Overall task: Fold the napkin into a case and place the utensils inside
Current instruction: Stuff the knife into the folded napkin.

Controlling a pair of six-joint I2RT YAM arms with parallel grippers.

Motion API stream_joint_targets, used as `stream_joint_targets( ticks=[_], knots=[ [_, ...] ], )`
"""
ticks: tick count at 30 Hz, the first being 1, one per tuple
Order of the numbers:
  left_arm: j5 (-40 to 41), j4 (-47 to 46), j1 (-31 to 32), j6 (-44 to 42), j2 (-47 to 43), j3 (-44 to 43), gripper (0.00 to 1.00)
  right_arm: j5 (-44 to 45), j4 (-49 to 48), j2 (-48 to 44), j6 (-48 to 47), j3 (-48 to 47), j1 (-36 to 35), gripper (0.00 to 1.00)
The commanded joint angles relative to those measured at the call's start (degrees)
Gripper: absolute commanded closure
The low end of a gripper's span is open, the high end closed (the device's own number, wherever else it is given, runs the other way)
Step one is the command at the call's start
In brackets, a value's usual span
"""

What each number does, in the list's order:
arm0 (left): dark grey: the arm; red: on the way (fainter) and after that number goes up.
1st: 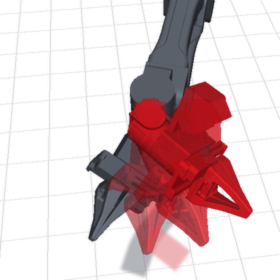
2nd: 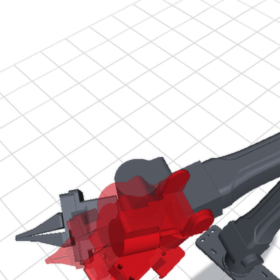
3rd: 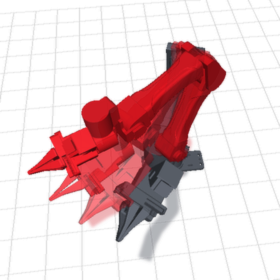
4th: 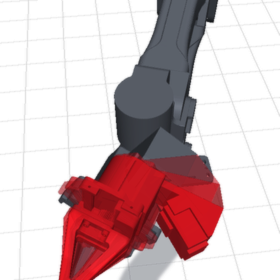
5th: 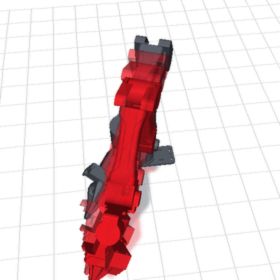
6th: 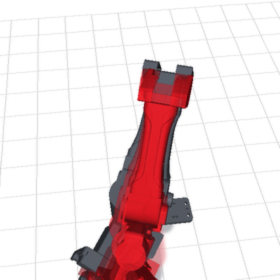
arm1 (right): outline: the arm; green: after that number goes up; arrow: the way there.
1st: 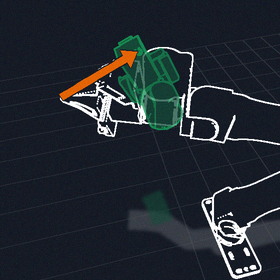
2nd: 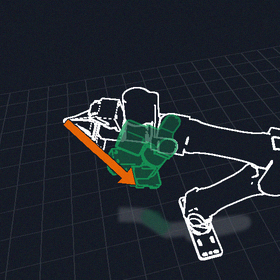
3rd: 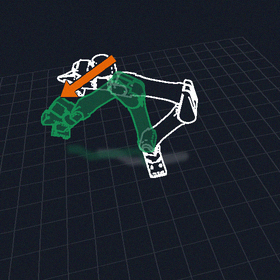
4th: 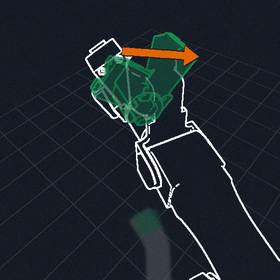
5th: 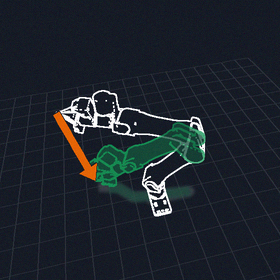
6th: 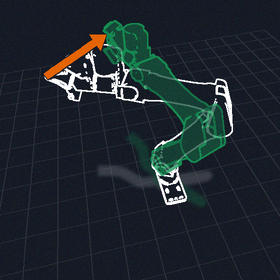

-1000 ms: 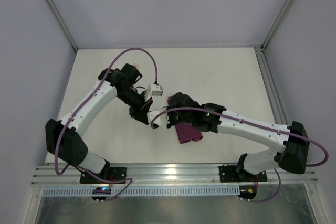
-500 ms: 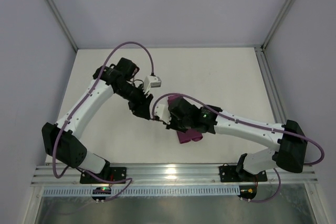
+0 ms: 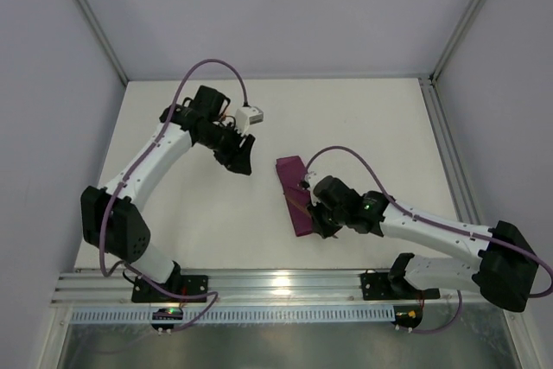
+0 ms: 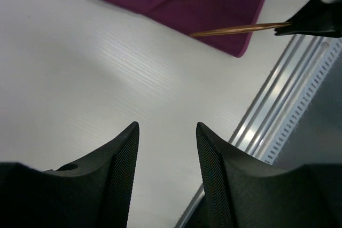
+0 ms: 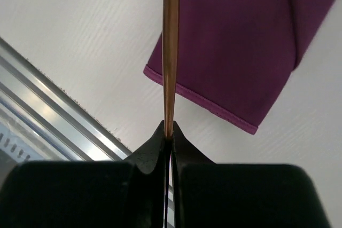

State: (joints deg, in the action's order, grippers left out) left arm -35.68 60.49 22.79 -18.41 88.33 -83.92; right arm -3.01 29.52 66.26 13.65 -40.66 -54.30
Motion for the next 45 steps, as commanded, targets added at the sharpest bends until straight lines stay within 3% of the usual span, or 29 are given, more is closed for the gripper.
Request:
stream_joint_targets(
  ticks=[1, 6, 13, 20, 34, 40, 45],
  knots=[
    [6.91, -9.23, 0.24, 7.24, 3.76, 2.26, 0.52, 2.74, -2.89, -4.2, 16.54, 1.64, 0.87, 0.97],
    [17.56, -23.54, 5.68, 11.12, 6.23, 2.62, 0.53, 6.43, -6.75, -4.74, 22.2, 4.1, 0.95, 0.97],
    [21.09, -30.43, 10.96, 13.05, 13.17, -0.63, 0.52, 4.33, -15.62, -5.08, 29.23, 11.91, 1.22, 0.97],
    [18.28, -33.15, 12.19, 14.37, 19.5, -0.02, 0.53, 0.66, -26.33, -2.99, 32.75, 16.58, 2.71, 0.97],
    [15.29, -32.81, 15.71, 11.56, 18.45, 3.85, 0.58, -6.92, -41.28, 4.31, 41.09, 21.32, 6.75, 0.97],
    [14.59, -31.84, 15.97, 10.77, 17.05, 5.34, 0.6, -6.84, -45.16, 3.62, 45.32, 24.14, 7.37, 0.97],
    [9.06, -28.42, 17.11, 8.66, 16.08, 6.05, 0.61, -6.31, -43.23, 0.89, 45.5, 24.14, 7.37, 0.93]
  ],
)
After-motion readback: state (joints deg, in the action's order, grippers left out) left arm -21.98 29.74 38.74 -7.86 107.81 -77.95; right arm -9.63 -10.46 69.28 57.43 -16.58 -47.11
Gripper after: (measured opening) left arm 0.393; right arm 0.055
